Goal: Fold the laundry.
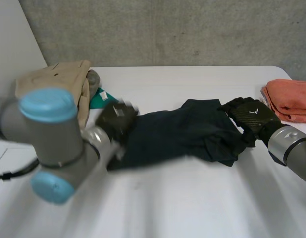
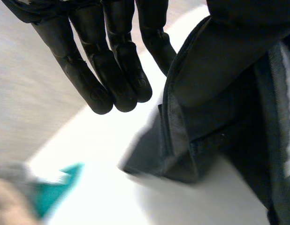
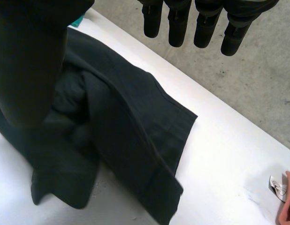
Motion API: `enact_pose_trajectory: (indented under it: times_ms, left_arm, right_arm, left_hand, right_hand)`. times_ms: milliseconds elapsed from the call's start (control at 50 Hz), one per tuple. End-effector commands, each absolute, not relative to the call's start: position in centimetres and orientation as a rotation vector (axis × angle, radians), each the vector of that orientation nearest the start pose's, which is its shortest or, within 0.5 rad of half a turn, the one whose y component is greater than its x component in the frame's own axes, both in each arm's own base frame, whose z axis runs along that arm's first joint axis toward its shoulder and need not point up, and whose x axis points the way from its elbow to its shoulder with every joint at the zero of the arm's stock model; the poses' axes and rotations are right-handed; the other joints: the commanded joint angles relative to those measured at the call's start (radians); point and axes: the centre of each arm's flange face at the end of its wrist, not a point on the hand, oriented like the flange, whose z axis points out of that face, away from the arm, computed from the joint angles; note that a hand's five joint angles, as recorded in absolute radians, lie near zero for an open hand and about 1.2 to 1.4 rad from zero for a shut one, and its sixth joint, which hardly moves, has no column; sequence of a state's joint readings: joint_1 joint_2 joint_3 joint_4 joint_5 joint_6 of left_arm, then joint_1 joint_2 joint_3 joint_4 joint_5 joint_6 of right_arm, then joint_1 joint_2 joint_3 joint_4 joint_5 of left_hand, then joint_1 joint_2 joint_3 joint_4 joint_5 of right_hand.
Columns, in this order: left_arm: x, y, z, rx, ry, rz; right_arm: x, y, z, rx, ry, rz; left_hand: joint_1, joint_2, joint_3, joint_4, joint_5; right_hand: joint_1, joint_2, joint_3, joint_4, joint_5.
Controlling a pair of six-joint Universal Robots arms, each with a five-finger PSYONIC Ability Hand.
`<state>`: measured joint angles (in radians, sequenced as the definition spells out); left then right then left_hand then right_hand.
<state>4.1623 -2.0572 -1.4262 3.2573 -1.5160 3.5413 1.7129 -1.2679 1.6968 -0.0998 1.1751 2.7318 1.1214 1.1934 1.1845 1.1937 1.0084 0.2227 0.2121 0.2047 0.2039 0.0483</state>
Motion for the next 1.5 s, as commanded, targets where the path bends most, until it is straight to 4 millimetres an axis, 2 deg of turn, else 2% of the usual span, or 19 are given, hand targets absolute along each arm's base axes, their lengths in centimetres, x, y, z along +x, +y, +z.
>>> enact_pose_trajectory:
  times_ms: [20,80,160,220,320,400,460,520,620,720,860,940,1160,1220,1240,1260,1340,1440,1500]
  left_arm:
    - [-30.8,-29.8,33.7,0.701,1.874,-2.568]
    - [-31.7,-29.0,38.9,0.618,1.745,-2.778]
    - [-34.0,-26.8,42.6,0.654,1.669,-2.995]
    - [-36.1,-25.6,42.2,0.766,1.72,-3.036]
    - [-41.0,-22.0,36.2,1.211,2.017,-2.875]
    - [-43.4,-19.7,29.5,1.503,2.245,-2.606]
    - [-43.7,-19.0,26.1,1.567,2.348,-2.453]
    - [-43.3,-19.0,23.9,1.562,2.389,-2.346]
    - [-39.0,-24.9,27.7,1.083,2.269,-2.468]
    - [-32.4,-31.2,29.3,0.645,2.229,-2.39]
    - [-22.5,-38.1,24.6,0.35,2.479,-2.08]
    - [-19.4,-40.7,21.3,0.317,2.663,-1.995]
    - [-17.0,-44.0,16.2,0.29,2.895,-1.83]
    - [-17.4,-44.0,15.9,0.297,2.899,-1.797]
    - [-17.7,-43.9,16.0,0.31,2.888,-1.79]
    - [-17.8,-43.9,16.1,0.317,2.884,-1.79]
    - [-18.8,-43.4,19.4,0.364,2.798,-1.872]
    - [-24.0,-39.7,30.1,0.55,2.503,-2.314]
    - [-27.3,-36.8,34.0,0.658,2.358,-2.512]
  right_arm:
    - [21.0,-29.3,19.1,-0.971,2.192,-1.765]
    - [20.9,-29.5,19.3,-0.966,2.19,-1.776]
    - [20.4,-29.9,19.6,-0.944,2.196,-1.794]
    - [19.9,-30.3,19.8,-0.92,2.205,-1.807]
    - [18.6,-31.4,20.3,-0.863,2.225,-1.841]
    - [17.6,-32.4,20.6,-0.818,2.246,-1.866]
    - [17.1,-32.8,20.7,-0.793,2.254,-1.871]
    - [16.7,-33.2,20.7,-0.777,2.263,-1.872]
    - [16.7,-33.2,20.1,-0.784,2.273,-1.849]
    - [17.3,-32.9,19.7,-0.807,2.271,-1.828]
    - [18.2,-32.3,18.8,-0.875,2.273,-1.793]
    - [18.6,-32.1,18.2,-0.905,2.277,-1.768]
    - [19.3,-31.6,17.3,-0.937,2.296,-1.729]
    - [19.3,-31.5,17.3,-0.939,2.296,-1.73]
    - [19.2,-31.6,17.3,-0.938,2.296,-1.733]
    - [19.2,-31.6,17.4,-0.936,2.296,-1.737]
    - [19.0,-31.8,17.5,-0.931,2.299,-1.744]
    - [18.8,-32.1,17.7,-0.918,2.3,-1.755]
    - [18.7,-32.1,17.8,-0.914,2.302,-1.761]
  left_hand:
    - [0.275,0.203,0.212,0.203,0.213]
    - [0.275,0.203,0.212,0.203,0.213]
    - [0.275,0.203,0.212,0.203,0.213]
    - [0.275,0.203,0.212,0.203,0.213]
    - [0.275,0.203,0.212,0.203,0.213]
    - [0.275,0.203,0.212,0.203,0.213]
    - [0.275,0.203,0.212,0.203,0.213]
    - [-0.269,-0.341,-0.332,-0.341,-0.33]
    - [-0.804,-0.876,-0.867,-0.876,-0.866]
    - [-0.893,-0.965,-0.956,-0.966,-0.955]
    - [-0.8,-0.872,-0.863,-0.872,-0.861]
    - [-0.767,-0.839,-0.83,-0.839,-0.829]
    - [-0.758,-0.83,-0.822,-0.831,-0.82]
    - [-0.376,-0.448,-0.439,-0.448,-0.437]
    - [0.15,0.077,0.086,0.077,0.088]
    - [0.274,0.202,0.211,0.201,0.212]
    - [0.275,0.203,0.212,0.203,0.213]
    - [0.275,0.203,0.212,0.203,0.213]
    - [0.275,0.203,0.212,0.203,0.213]
  right_hand:
    - [-0.048,-0.038,-0.03,-0.029,-0.048]
    - [-0.048,-0.038,-0.03,-0.029,-0.048]
    - [-0.048,-0.038,-0.03,-0.029,-0.048]
    - [-0.048,-0.038,-0.03,-0.029,-0.048]
    - [-0.048,-0.038,-0.03,-0.029,-0.048]
    - [-0.048,-0.038,-0.03,-0.029,-0.048]
    - [-0.048,-0.038,-0.03,-0.029,-0.048]
    - [-0.048,-0.038,-0.03,-0.029,-0.048]
    - [-0.048,-0.038,-0.03,-0.029,-0.048]
    - [-0.048,-0.038,-0.03,-0.029,-0.048]
    - [-0.048,-0.038,-0.03,-0.029,-0.048]
    - [-0.048,-0.038,-0.03,-0.029,-0.048]
    - [-0.048,-0.038,-0.03,-0.029,-0.048]
    - [-0.048,-0.038,-0.03,-0.029,-0.048]
    - [-0.048,-0.038,-0.03,-0.029,-0.048]
    - [-0.048,-0.038,-0.03,-0.029,-0.048]
    - [-0.048,-0.038,-0.03,-0.029,-0.048]
    - [-0.048,-0.038,-0.03,-0.029,-0.048]
    - [-0.048,-0.038,-0.03,-0.029,-0.048]
